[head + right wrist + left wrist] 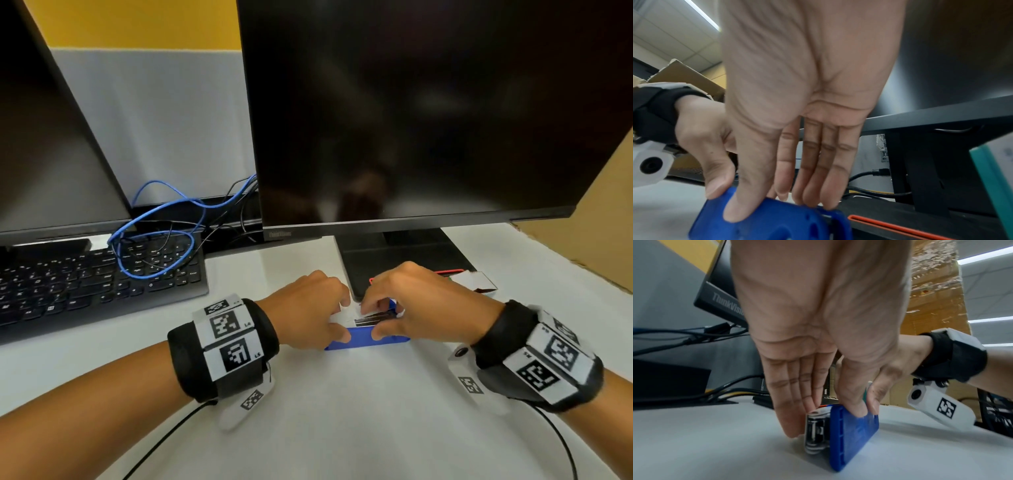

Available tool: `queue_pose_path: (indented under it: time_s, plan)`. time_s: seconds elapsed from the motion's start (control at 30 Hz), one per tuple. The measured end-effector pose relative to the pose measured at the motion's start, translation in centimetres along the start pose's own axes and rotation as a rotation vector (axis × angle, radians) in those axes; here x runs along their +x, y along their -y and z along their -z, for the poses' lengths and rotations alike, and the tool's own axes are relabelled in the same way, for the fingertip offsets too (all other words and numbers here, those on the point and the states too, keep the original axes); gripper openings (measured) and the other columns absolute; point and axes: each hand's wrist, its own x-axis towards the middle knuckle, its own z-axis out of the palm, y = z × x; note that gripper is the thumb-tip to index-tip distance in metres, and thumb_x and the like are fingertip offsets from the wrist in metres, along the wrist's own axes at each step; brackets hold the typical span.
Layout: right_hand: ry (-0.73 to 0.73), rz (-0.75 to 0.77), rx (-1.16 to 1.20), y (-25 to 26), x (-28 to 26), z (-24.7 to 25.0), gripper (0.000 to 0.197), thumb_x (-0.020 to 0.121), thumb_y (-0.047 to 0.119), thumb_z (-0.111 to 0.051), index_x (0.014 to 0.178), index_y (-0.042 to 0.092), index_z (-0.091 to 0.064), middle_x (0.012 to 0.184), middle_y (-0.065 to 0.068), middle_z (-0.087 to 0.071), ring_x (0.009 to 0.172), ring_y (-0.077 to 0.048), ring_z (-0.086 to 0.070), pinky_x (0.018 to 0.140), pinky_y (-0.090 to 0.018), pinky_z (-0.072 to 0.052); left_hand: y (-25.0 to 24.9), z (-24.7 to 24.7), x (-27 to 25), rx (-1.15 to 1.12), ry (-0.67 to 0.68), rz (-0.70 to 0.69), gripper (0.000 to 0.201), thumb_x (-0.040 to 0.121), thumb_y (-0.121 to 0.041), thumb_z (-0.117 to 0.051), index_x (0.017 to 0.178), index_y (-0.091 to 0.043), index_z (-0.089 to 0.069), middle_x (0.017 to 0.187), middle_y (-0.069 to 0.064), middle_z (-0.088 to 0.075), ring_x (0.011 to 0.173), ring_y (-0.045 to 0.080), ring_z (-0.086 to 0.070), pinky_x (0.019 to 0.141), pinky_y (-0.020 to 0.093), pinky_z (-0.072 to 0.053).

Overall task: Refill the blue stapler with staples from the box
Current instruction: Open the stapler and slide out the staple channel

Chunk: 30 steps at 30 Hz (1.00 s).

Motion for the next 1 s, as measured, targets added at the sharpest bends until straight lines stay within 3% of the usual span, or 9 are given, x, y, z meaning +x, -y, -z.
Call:
queue_pose_path:
  time_s: [0.1, 0.3, 0.4, 0.5, 0.67, 0.77, 0.87, 0.93, 1.0]
  plan:
    - [0.004, -0.001, -0.023, 0.2, -0.5, -0.4, 0.018, 0.084, 0.037, -0.072, 0.092, 0.021, -0.076, 0.086, 0.007, -0.066, 0.074, -0.011, -0.061, 0.067, -0.024, -0.052, -0.1, 0.1, 0.1, -0.058, 0.039, 0.030, 0.062, 0.083, -0.042, -0.071, 0.137, -0.019, -0.051, 0.121, 0.001, -0.061, 0.096, 0.014, -0.050, 0.086, 0.030, -0.051]
    - [0.049, 0.066, -0.225, 1.4, -2.5, -1.3, 0.034, 0.095, 0.041, -0.052, 0.115, 0.020, -0.069, 0.113, -0.002, -0.067, 0.098, -0.019, -0.062, 0.084, -0.030, -0.051, -0.4, 0.6, -0.4, -0.071, 0.054, -0.027, 0.075, 0.072, -0.049, -0.080, 0.135, -0.021, -0.052, 0.114, -0.002, -0.062, 0.095, 0.016, -0.058, 0.082, 0.027, -0.052]
    - [0.009, 0.128, -0.263, 1.6, -3.1, -1.8, 0.036, 0.098, 0.039, -0.048, 0.121, 0.018, -0.067, 0.117, -0.004, -0.067, 0.104, -0.023, -0.063, 0.083, -0.030, -0.046, -1.0, 0.5, -0.5, -0.114, 0.091, -0.042, 0.066, 0.080, -0.045, -0.074, 0.137, -0.023, -0.051, 0.127, -0.001, -0.061, 0.107, 0.017, -0.063, 0.089, 0.028, -0.054]
    - [-0.022, 0.167, -0.242, 1.7, -3.1, -2.3, 0.034, 0.095, 0.037, -0.056, 0.120, 0.019, -0.070, 0.114, -0.005, -0.069, 0.103, -0.024, -0.064, 0.074, -0.028, -0.040, -1.4, 0.6, -0.5, -0.145, 0.079, -0.018, 0.057, 0.084, -0.036, -0.073, 0.135, -0.023, -0.052, 0.122, 0.001, -0.067, 0.094, 0.014, -0.061, 0.093, 0.034, -0.053]
    - [0.003, 0.198, -0.211, 2.0, -3.1, -2.5, 0.035, 0.092, 0.037, -0.060, 0.122, 0.023, -0.068, 0.117, -0.002, -0.069, 0.107, -0.022, -0.063, 0.084, -0.032, -0.047, -1.9, 0.7, -1.2, -0.123, 0.086, -0.006, 0.052, 0.083, -0.033, -0.073, 0.131, -0.021, -0.055, 0.115, 0.001, -0.062, 0.082, 0.010, -0.054, 0.075, 0.023, -0.045]
    - [-0.033, 0.206, -0.224, 2.6, -3.1, -2.3, 0.027, 0.090, 0.043, -0.061, 0.102, 0.021, -0.073, 0.101, -0.002, -0.071, 0.091, -0.022, -0.066, 0.072, -0.030, -0.043, -2.1, 0.7, -1.7, -0.050, 0.042, -0.010, 0.040, 0.085, -0.026, -0.070, 0.123, -0.016, -0.058, 0.107, 0.000, -0.054, 0.089, 0.016, -0.049, 0.075, 0.026, -0.040]
    - [-0.263, 0.131, -0.160, 2.2, -3.3, -2.1, 0.033, 0.073, 0.052, -0.075, 0.071, 0.022, -0.063, 0.071, 0.006, -0.062, 0.059, -0.015, -0.054, 0.055, -0.022, -0.038, -1.7, 0.8, -2.3, -0.036, -0.008, -0.014, 0.033, 0.085, -0.020, -0.068, 0.116, -0.016, -0.055, 0.106, 0.003, -0.053, 0.087, 0.018, -0.047, 0.072, 0.024, -0.037]
    - [-0.338, 0.024, -0.054, 2.2, -3.2, -1.7, 0.044, 0.065, 0.060, -0.078, 0.076, 0.025, -0.054, 0.072, 0.012, -0.054, 0.060, -0.011, -0.049, 0.054, -0.016, -0.032, -1.3, 0.9, -2.6, -0.027, -0.028, -0.020, 0.031, 0.085, -0.018, -0.068, 0.113, -0.015, -0.054, 0.108, 0.005, -0.055, 0.086, 0.018, -0.047, 0.072, 0.025, -0.036]
    - [-0.304, -0.073, 0.076, 2.2, -2.9, -1.6, 0.051, 0.062, 0.061, -0.079, 0.084, 0.026, -0.049, 0.076, 0.011, -0.057, 0.064, -0.013, -0.055, 0.054, -0.020, -0.042, -0.9, 1.0, -3.0, -0.031, -0.050, -0.024, 0.025, 0.086, -0.018, -0.067, 0.104, -0.018, -0.050, 0.106, 0.006, -0.054, 0.083, 0.017, -0.046, 0.070, 0.023, -0.035]
